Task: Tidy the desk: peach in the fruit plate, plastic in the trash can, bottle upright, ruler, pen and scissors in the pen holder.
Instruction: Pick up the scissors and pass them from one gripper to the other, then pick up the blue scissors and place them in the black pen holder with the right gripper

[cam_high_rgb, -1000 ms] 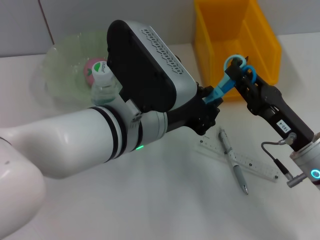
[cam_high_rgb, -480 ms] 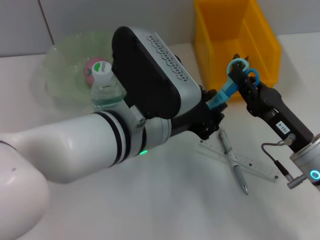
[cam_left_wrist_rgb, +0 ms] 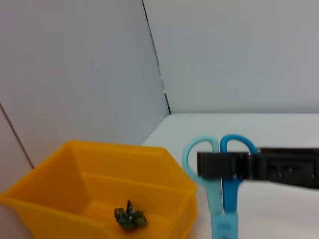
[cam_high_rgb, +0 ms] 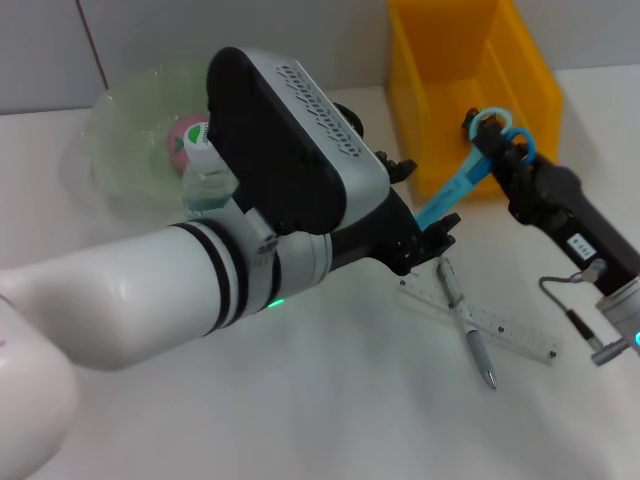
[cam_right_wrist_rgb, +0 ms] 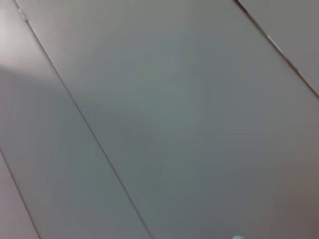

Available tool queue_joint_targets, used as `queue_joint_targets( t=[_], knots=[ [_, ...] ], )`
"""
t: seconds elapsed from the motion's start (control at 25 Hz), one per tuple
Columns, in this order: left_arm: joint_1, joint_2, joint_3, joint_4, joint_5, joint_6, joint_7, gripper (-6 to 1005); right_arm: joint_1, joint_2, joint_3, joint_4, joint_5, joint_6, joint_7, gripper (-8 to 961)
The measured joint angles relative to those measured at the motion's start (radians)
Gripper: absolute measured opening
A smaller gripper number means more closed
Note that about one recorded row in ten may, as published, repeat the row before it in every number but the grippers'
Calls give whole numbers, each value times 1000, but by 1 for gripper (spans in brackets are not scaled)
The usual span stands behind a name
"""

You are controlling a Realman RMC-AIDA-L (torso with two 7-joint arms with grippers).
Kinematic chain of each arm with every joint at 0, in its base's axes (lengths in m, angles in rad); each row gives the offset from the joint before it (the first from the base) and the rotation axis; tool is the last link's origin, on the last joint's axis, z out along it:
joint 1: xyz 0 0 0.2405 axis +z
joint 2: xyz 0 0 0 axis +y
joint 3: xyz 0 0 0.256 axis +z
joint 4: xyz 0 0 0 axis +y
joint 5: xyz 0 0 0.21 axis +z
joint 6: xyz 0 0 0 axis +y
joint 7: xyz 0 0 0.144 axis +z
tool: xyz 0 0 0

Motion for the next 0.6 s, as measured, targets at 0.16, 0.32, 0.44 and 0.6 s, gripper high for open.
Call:
queue_joint_targets(
  t=[0.16,0.32,0.44,0.6],
  knots=[
    [84,7,-12,59,-108,-22,148,637,20,-1,26,-60,5,-21,-62,89],
    [127,7,-34,61,-248,-30,304,657,58,-2,30,-113,7,-22,-79,89],
    [206,7,-171,-24,-831,112,891,666,82,-2,28,-138,7,-16,-112,89],
    [199,4,-335,-251,-1264,441,1310,664,113,-3,10,-148,-3,-8,-189,88]
  ],
)
